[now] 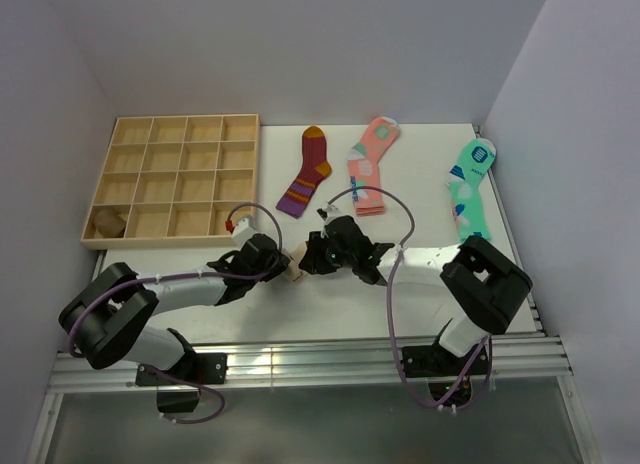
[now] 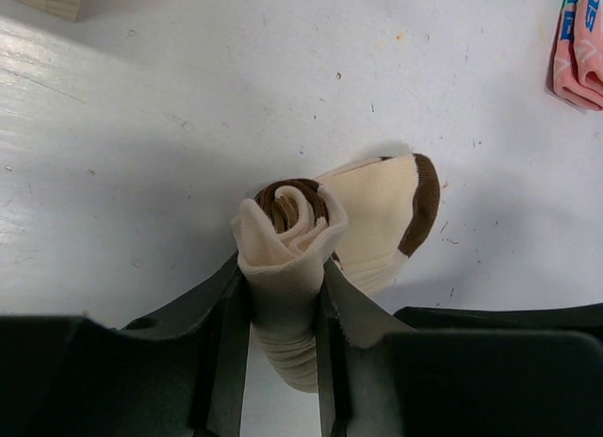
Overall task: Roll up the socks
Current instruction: Roll the sock at the center of the board.
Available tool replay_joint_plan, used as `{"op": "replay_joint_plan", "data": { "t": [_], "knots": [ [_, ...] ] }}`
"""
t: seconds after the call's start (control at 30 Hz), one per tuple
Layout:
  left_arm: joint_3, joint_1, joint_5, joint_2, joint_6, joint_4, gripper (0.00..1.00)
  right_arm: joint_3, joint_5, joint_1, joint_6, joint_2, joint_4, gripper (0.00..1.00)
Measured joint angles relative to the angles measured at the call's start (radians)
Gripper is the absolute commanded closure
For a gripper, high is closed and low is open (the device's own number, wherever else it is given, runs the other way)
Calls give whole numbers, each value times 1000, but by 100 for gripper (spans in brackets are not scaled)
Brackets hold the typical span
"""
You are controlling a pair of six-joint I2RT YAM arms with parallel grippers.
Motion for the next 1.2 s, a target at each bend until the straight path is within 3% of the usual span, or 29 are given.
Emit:
{"op": "replay_joint_plan", "data": {
  "t": [0.3, 0.57, 0.67, 0.97, 1.2],
  "knots": [
    [11, -6, -14, 9, 0, -13, 100, 34, -6, 3, 39, 80, 4, 68],
    [15, -8, -16, 11, 2, -18, 96, 35, -24, 3, 69, 104, 34, 97],
    [17, -8, -16, 11, 5, -21, 92, 34, -27, 3, 75, 110, 39, 100],
    [19, -8, -25, 3, 6, -39, 70, 30, -35, 2, 97, 132, 65, 100],
    [19, -8, -25, -35, 8, -68, 40, 24, -63, -17, 117, 154, 87, 100]
  ]
}}
